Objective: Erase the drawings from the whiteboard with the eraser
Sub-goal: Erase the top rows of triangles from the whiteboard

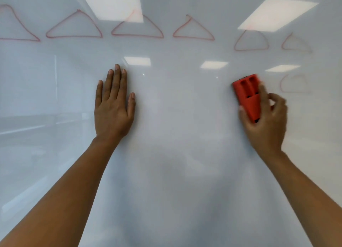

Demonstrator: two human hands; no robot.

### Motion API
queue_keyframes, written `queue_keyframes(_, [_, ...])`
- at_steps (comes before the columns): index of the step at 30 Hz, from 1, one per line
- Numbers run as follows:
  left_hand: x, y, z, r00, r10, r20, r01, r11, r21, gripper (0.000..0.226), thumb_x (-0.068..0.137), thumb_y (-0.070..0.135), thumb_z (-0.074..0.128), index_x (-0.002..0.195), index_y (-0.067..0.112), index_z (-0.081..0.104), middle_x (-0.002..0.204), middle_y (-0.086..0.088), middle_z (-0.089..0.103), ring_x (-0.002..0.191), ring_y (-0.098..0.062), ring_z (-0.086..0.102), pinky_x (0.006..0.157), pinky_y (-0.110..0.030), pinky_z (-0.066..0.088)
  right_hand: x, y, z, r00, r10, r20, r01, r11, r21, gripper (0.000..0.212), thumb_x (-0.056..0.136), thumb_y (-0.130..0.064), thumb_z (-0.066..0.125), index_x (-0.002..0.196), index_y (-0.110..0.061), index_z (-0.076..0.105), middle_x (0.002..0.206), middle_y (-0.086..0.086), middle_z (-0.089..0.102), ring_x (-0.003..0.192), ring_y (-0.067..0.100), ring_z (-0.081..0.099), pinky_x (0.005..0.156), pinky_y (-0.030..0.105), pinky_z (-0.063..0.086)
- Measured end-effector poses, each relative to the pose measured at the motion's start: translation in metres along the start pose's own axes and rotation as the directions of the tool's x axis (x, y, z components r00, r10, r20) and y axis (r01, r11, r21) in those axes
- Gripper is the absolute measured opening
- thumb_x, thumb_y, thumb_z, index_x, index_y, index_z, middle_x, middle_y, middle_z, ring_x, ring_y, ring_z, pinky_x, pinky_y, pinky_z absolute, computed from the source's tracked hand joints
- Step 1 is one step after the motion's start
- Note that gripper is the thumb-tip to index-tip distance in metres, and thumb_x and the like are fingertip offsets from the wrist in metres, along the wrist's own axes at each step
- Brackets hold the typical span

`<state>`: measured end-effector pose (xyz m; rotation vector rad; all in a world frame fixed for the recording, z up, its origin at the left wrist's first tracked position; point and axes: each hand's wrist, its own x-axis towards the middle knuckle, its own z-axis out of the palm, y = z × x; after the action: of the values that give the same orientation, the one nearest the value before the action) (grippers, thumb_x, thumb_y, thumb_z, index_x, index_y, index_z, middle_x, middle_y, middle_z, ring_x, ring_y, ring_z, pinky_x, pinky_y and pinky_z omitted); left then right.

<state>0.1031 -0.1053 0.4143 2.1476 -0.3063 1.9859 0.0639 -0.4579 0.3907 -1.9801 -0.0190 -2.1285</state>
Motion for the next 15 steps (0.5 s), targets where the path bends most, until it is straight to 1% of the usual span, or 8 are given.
queue_keyframes(4, [-0.001, -0.001, 0.000, 1.000, -0.003, -0.007, 0.003, 1.000, -0.009, 0.057, 0.102, 0.033, 0.023, 0.154, 0.011, 0.014, 0.162, -0.004, 0.010, 0.149, -0.015, 0.006, 0.123, -0.036, 0.003, 0.047, 0.047, -0.007, 0.961, 0.273, -0.050, -0.274, 0.961, -0.024, 0.068, 0.089, -0.048, 0.052, 0.149, -0.024, 0.029, 0.130, 0.021, 0.042, 0.113, 0.039, 0.044, 0.092, 0.048, 0.038])
queue_keyframes(5, [-0.001, -0.002, 0.000, 1.000, -0.003, -0.010, 0.002, 1.000, -0.012, 0.057, 0.102, 0.033, 0.023, 0.154, 0.011, 0.014, 0.162, -0.004, 0.010, 0.149, -0.016, 0.006, 0.123, -0.036, 0.003, 0.056, 0.058, -0.008, 0.930, 0.360, -0.075, -0.361, 0.933, -0.004, 0.069, 0.088, -0.050, 0.050, 0.149, -0.027, 0.027, 0.132, 0.018, 0.041, 0.115, 0.038, 0.043, 0.094, 0.048, 0.038])
queue_keyframes(7, [-0.001, -0.001, 0.000, 1.000, -0.002, -0.015, 0.002, 1.000, -0.009, 0.057, 0.101, 0.033, 0.023, 0.154, 0.011, 0.014, 0.162, -0.004, 0.011, 0.149, -0.016, 0.007, 0.123, -0.036, 0.004, 0.064, 0.081, -0.008, 0.836, 0.538, -0.108, -0.536, 0.843, 0.052, 0.072, 0.084, -0.054, 0.048, 0.148, -0.031, 0.025, 0.137, 0.013, 0.039, 0.119, 0.035, 0.043, 0.097, 0.049, 0.039])
queue_keyframes(9, [-0.001, 0.001, 0.000, 1.000, -0.002, -0.019, 0.002, 1.000, -0.006, 0.057, 0.101, 0.033, 0.022, 0.154, 0.011, 0.015, 0.162, -0.004, 0.012, 0.149, -0.016, 0.008, 0.123, -0.036, 0.004, 0.056, 0.099, -0.009, 0.737, 0.666, -0.112, -0.658, 0.746, 0.101, 0.074, 0.081, -0.058, 0.045, 0.147, -0.031, 0.027, 0.140, 0.006, 0.041, 0.122, 0.031, 0.045, 0.101, 0.047, 0.039])
queue_keyframes(11, [-0.001, 0.001, 0.001, 1.000, 0.001, -0.021, -0.001, 1.000, -0.004, 0.058, 0.101, 0.033, 0.022, 0.154, 0.011, 0.015, 0.162, -0.004, 0.012, 0.149, -0.016, 0.008, 0.122, -0.036, 0.004, 0.039, 0.110, -0.009, 0.646, 0.757, -0.100, -0.742, 0.653, 0.152, 0.073, 0.079, -0.061, 0.043, 0.145, -0.031, 0.031, 0.142, -0.003, 0.041, 0.124, 0.025, 0.046, 0.103, 0.044, 0.039])
queue_keyframes(12, [-0.001, 0.001, 0.001, 1.000, 0.001, -0.023, -0.001, 1.000, -0.002, 0.058, 0.101, 0.033, 0.022, 0.154, 0.011, 0.015, 0.162, -0.004, 0.012, 0.149, -0.016, 0.008, 0.122, -0.036, 0.004, 0.030, 0.111, -0.009, 0.603, 0.791, -0.106, -0.774, 0.612, 0.163, 0.073, 0.079, -0.061, 0.043, 0.145, -0.031, 0.032, 0.142, -0.003, 0.041, 0.124, 0.025, 0.045, 0.104, 0.044, 0.038])
queue_keyframes(13, [-0.001, 0.000, 0.002, 1.000, 0.002, -0.024, -0.002, 1.000, 0.000, 0.058, 0.101, 0.033, 0.022, 0.154, 0.011, 0.015, 0.162, -0.004, 0.012, 0.149, -0.016, 0.008, 0.122, -0.036, 0.004, 0.020, 0.110, -0.008, 0.571, 0.811, -0.127, -0.795, 0.585, 0.162, 0.073, 0.080, -0.059, 0.044, 0.145, -0.030, 0.031, 0.142, 0.000, 0.041, 0.125, 0.027, 0.044, 0.103, 0.044, 0.037])
queue_keyframes(15, [-0.001, 0.000, 0.002, 1.000, 0.004, -0.027, -0.004, 1.000, 0.000, 0.058, 0.101, 0.033, 0.022, 0.154, 0.011, 0.015, 0.162, -0.005, 0.012, 0.149, -0.017, 0.008, 0.122, -0.036, 0.004, 0.000, 0.101, -0.006, 0.557, 0.811, -0.179, -0.802, 0.581, 0.140, 0.071, 0.084, -0.052, 0.048, 0.147, -0.027, 0.027, 0.140, 0.011, 0.038, 0.124, 0.033, 0.039, 0.100, 0.045, 0.035])
